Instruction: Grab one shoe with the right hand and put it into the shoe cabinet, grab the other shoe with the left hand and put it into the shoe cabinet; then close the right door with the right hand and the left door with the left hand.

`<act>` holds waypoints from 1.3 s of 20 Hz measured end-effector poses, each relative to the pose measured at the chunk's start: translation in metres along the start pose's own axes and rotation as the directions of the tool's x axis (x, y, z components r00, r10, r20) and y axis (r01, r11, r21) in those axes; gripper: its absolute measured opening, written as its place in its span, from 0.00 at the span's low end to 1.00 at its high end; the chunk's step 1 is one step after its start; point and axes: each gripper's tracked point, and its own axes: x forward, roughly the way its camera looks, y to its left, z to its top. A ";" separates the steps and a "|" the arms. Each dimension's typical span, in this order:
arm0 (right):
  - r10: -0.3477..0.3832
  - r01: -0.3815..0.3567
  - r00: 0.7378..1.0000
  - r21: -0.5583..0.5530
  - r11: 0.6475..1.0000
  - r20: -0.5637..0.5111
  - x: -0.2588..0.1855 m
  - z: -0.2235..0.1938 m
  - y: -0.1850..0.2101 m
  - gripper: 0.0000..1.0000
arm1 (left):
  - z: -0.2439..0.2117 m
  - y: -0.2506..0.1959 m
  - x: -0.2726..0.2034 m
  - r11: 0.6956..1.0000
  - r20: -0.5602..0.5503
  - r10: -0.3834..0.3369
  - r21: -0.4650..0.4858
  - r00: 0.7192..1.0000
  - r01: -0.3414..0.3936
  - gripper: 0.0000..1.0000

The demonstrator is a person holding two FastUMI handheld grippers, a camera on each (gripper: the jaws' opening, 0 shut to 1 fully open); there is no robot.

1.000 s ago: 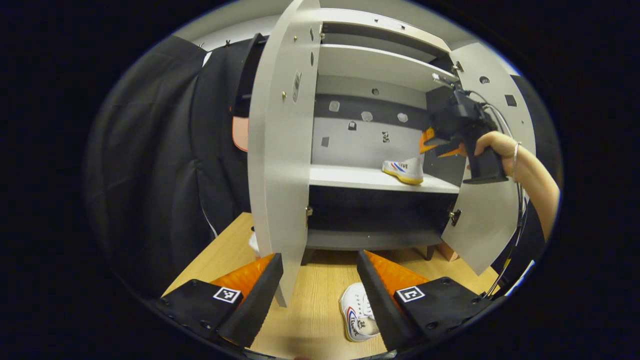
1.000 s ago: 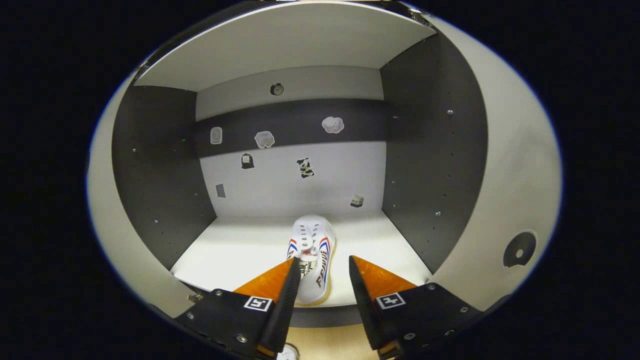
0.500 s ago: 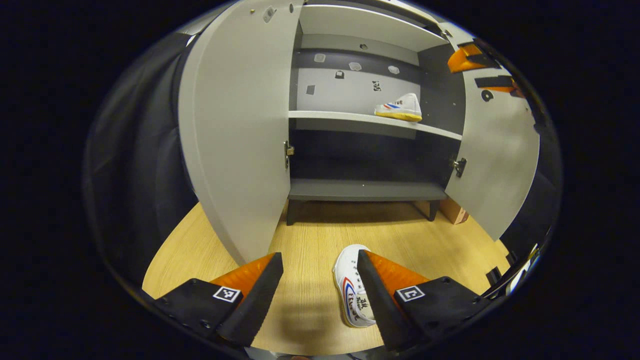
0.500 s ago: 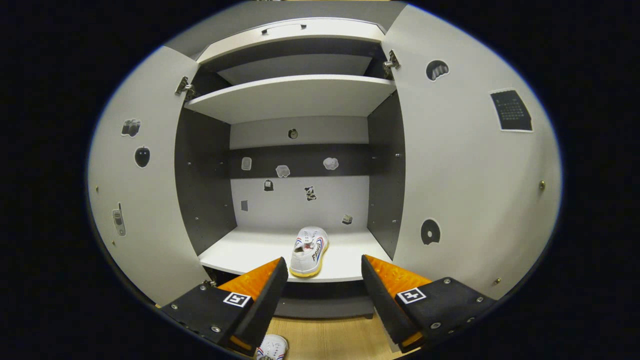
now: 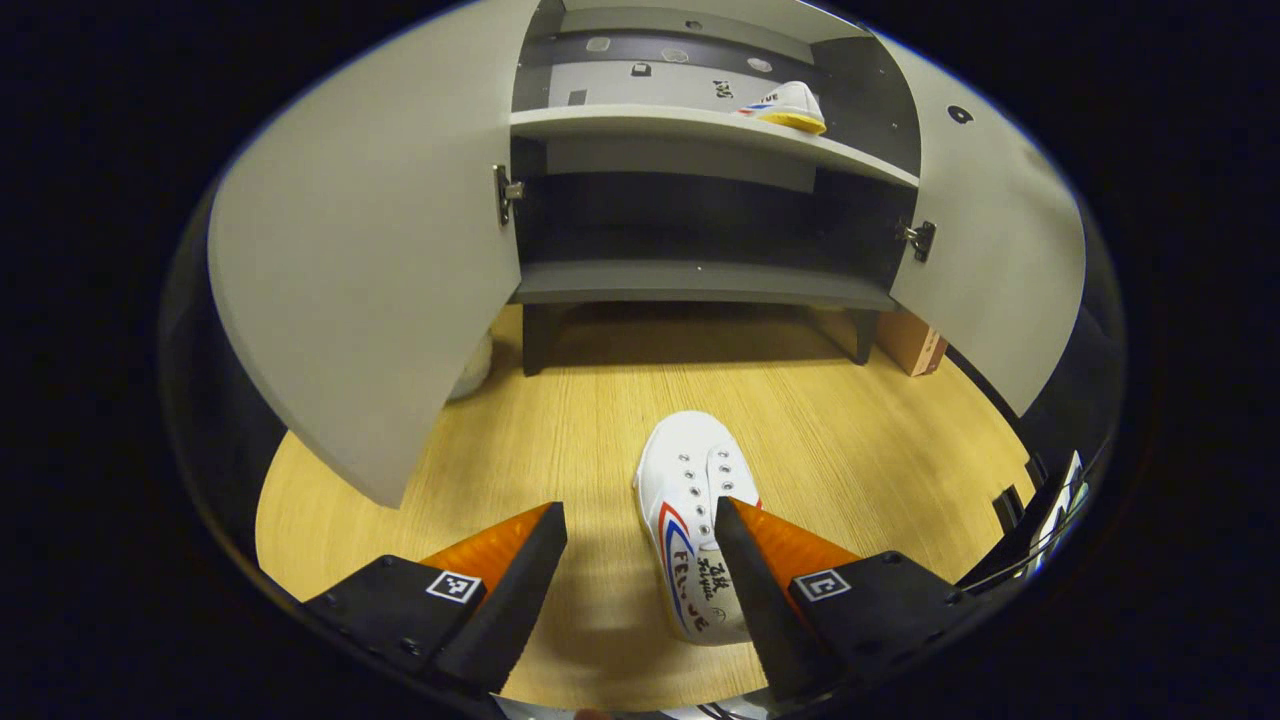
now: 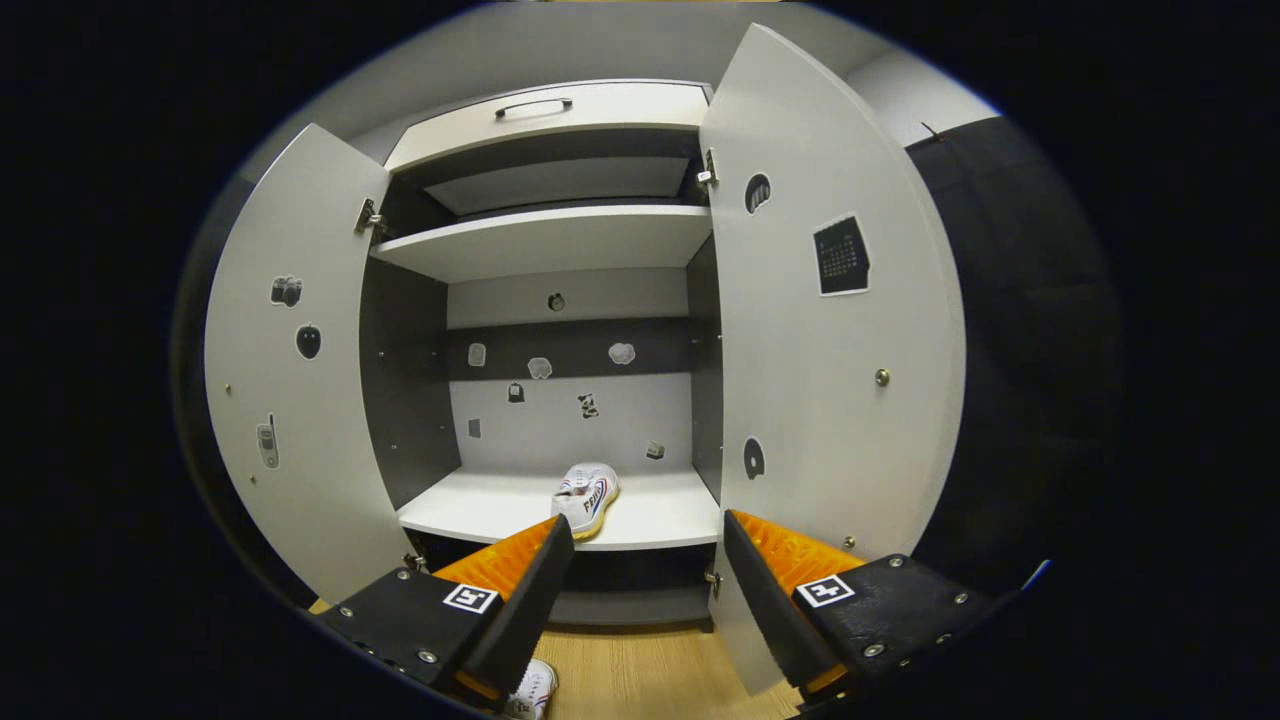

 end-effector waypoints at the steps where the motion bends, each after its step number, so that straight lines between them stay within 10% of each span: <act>1: -0.002 0.002 1.000 0.005 1.000 0.000 -0.005 0.000 -0.004 0.93 | -0.007 -0.002 0.005 1.000 -0.024 -0.006 0.000 1.000 0.006 0.98; 9: -0.044 0.044 0.999 -0.001 0.999 -0.004 -0.019 -0.004 -0.027 0.93 | -0.057 -0.001 0.040 0.999 -0.192 -0.043 -0.032 0.980 0.038 1.00; 13: -0.050 0.050 0.999 0.004 0.999 -0.020 -0.017 -0.011 -0.031 0.93 | -0.060 -0.020 0.045 0.989 -0.204 -0.133 -0.090 0.970 0.117 0.76; 15: -0.049 0.049 0.999 0.002 0.999 -0.016 -0.019 -0.011 -0.030 0.93 | -0.059 -0.023 0.043 0.992 -0.225 -0.125 -0.043 0.966 0.118 0.42; 17: -0.044 0.044 0.999 0.010 0.999 -0.014 -0.018 -0.011 -0.028 0.93 | -0.060 -0.017 0.044 0.995 -0.259 -0.099 -0.017 0.961 0.097 0.39; 19: -0.032 0.032 0.999 0.021 0.999 -0.021 -0.018 -0.013 -0.025 0.93 | -0.060 -0.016 0.045 0.994 -0.265 -0.104 -0.062 0.959 0.091 0.08; 26: -0.014 0.014 1.000 0.003 1.000 -0.001 -0.021 -0.005 -0.015 0.93 | -0.029 -0.013 0.028 0.992 -0.222 -0.094 -0.101 0.970 0.074 0.06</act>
